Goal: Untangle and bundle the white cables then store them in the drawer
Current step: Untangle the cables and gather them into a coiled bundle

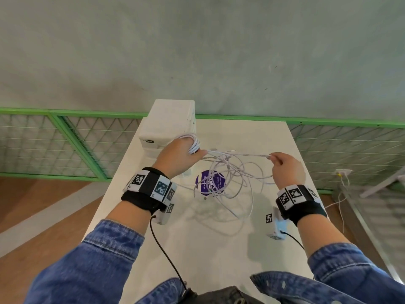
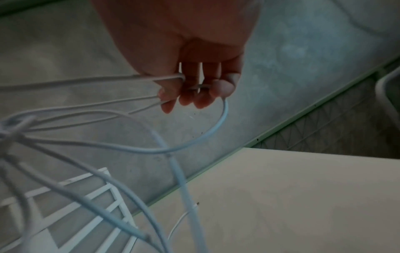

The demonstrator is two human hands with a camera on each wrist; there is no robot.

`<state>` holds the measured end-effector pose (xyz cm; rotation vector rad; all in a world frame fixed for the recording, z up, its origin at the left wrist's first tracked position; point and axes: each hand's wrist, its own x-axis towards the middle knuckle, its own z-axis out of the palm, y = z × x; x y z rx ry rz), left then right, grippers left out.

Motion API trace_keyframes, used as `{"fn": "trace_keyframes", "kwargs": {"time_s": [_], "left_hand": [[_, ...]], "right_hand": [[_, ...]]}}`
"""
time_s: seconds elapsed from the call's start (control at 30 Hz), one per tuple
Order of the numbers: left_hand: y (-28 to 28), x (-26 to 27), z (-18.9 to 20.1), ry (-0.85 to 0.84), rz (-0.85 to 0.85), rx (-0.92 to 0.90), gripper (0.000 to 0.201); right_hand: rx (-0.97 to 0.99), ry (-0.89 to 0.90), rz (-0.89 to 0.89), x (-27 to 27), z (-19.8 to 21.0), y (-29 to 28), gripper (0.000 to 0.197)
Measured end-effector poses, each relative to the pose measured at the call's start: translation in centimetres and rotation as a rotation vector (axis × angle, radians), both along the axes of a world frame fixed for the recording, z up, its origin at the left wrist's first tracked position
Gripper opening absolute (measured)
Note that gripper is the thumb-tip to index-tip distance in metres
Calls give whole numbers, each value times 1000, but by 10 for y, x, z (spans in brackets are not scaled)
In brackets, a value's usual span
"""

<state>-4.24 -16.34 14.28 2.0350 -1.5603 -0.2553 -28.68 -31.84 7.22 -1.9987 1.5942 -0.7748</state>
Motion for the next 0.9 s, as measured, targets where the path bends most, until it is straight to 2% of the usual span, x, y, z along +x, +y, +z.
{"fn": "trace_keyframes", "kwargs": {"time_s": [0.17,0.27,0.4,0.47,0.57,0.6,0.67,0.73,0.77,0.83,0.9], "left_hand": [[8,15,3,-32,169,-77,44],[12,26,2,22,263,-156,46],[12,13,1,99,156,-111,46],[10,6,-1,95,80,-85,46],[7,-1,-4,114,15,-82,47],[6,-4,-4,119,5,-86,48],[4,-14,-2,124,-8,-100,45],[1,-21,1,130,-17,-110,43],[0,-23,2,120,-17,-103,43],[-1,-26,5,68,1,-96,42],[2,-24,10,72,65,-112,43]], "right_hand": [[195,92,-103,-25,-14,-12,25],[315,182,-119,-39,-32,-15,27],[401,283,-41,-28,-49,-9,31],[276,176,11,-17,-48,-5,35],[-40,-134,201,4,-23,13,29],[-87,-206,312,12,-11,22,27],[-12,-249,527,31,6,41,37],[135,-214,632,47,8,54,50],[171,-178,637,52,4,60,51],[133,-60,572,59,-10,62,41],[45,170,505,55,-26,55,35]]}}
